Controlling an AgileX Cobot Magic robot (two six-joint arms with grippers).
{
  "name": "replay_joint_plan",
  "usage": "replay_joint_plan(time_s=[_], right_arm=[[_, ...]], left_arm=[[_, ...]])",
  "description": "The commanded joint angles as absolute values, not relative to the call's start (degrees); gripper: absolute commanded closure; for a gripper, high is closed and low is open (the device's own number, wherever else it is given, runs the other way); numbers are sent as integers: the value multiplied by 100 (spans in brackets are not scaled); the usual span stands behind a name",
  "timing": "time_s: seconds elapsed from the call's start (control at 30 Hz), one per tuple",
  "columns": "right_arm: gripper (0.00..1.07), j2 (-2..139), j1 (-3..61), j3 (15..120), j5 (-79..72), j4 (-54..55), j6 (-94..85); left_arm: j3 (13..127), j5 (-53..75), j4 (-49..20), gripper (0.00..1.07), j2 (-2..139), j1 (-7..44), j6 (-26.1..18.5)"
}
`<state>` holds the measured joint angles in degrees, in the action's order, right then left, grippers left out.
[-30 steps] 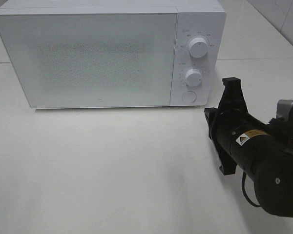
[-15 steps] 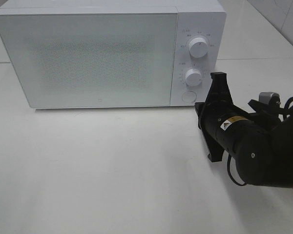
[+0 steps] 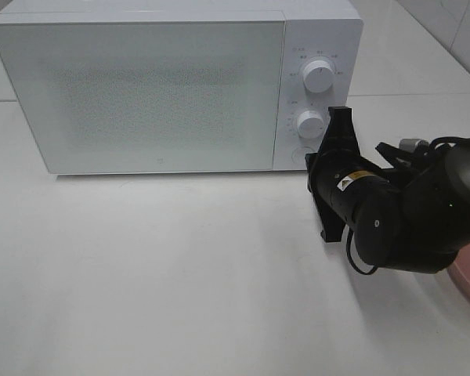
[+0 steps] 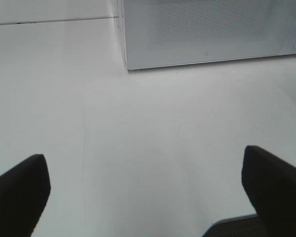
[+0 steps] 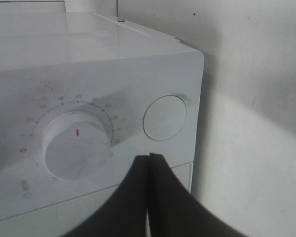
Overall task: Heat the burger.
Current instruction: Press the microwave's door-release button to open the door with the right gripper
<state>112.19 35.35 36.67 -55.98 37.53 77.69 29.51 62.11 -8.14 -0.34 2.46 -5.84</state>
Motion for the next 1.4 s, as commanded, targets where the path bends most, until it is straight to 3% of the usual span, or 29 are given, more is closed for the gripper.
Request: replay_joint_plan(time_s=[0.03,0.57,1.4], right_arm=[[107,11367,3398,3885,-5443,3661,7735],[107,11935,3220,4675,-5122,3581,7712],[107,12164,2956,4922,-4979,3581,7615]], left_arm=[[2951,6131,-796,9,-166,258,-567],[2951,6131,-796,9,-166,258,-567],[2951,6131,-796,9,-166,258,-567]])
